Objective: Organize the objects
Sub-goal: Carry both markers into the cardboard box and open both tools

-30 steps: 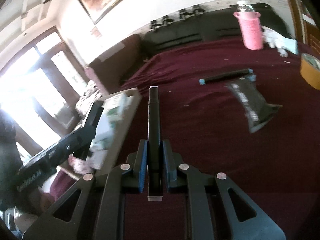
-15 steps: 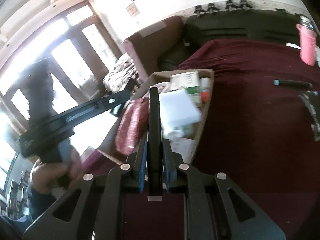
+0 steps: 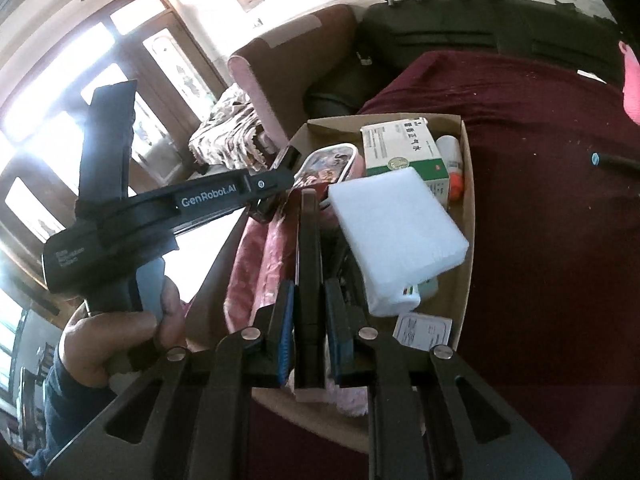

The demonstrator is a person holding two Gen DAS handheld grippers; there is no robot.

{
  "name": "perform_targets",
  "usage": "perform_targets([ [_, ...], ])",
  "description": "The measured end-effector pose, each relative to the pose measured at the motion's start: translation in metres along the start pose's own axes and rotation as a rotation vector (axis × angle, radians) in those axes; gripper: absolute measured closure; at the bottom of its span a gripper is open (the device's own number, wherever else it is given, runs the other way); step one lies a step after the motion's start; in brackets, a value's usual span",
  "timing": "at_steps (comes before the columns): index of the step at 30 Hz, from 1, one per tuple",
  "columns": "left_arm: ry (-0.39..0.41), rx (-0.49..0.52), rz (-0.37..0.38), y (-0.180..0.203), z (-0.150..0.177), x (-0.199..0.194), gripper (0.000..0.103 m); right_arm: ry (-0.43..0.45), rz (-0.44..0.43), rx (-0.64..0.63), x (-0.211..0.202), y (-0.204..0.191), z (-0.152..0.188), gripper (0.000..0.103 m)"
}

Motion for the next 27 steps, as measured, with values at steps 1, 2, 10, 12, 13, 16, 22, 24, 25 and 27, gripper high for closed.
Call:
perform_targets([
  [1, 0.001, -0.005, 0.001, -0.001, 0.000, 0.001, 0.088, -0.001, 0.006, 0.000, 0.001, -0.001, 0.000, 0.089],
  [2, 0.000, -0.007, 0.001, -0.002, -0.001, 0.001, 0.088, -0.003, 0.009, 0.003, 0.004, 0.001, 0.000, 0.089],
  [10, 0.004, 0.005, 0.002, -0.002, -0.001, 0.001, 0.087, -0.009, 0.002, 0.003, 0.014, 0.000, 0.001, 0.089],
  [12, 0.006, 0.001, 0.001, -0.001, -0.002, -0.001, 0.079, 0.000, 0.007, -0.011, 0.009, -0.003, 0.003, 0.089],
  [13, 0.012, -0.001, -0.002, -0.001, -0.002, -0.004, 0.069, 0.004, 0.016, -0.023, 0.006, -0.005, 0.004, 0.089],
  [16, 0.041, 0.003, -0.004, 0.003, -0.004, -0.013, 0.064, 0.022, 0.016, -0.048, -0.007, -0.007, 0.007, 0.089],
  [22, 0.055, 0.015, -0.003, 0.016, -0.004, -0.026, 0.063, 0.051, -0.013, -0.043, -0.031, -0.003, 0.010, 0.088],
  [24, 0.063, 0.021, 0.007, 0.024, -0.002, -0.032, 0.063, 0.058, -0.021, -0.035, -0.038, 0.001, 0.011, 0.088],
  [25, 0.066, 0.026, 0.010, 0.028, -0.002, -0.034, 0.061, 0.064, -0.018, -0.030, -0.042, 0.004, 0.012, 0.087],
  [27, 0.072, 0.042, 0.014, 0.037, 0.000, -0.039, 0.058, 0.071, -0.016, -0.013, -0.048, 0.011, 0.011, 0.086],
])
Point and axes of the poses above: each gripper's, at about its wrist camera, not at the fingertips, and x roughly the way its jaws point, y to its right, z to its underside, the point moved 2 cm from there along x, roughly the way its jaws point, and after that the axes turned 3 degrees about z, right-handed, at the moved point
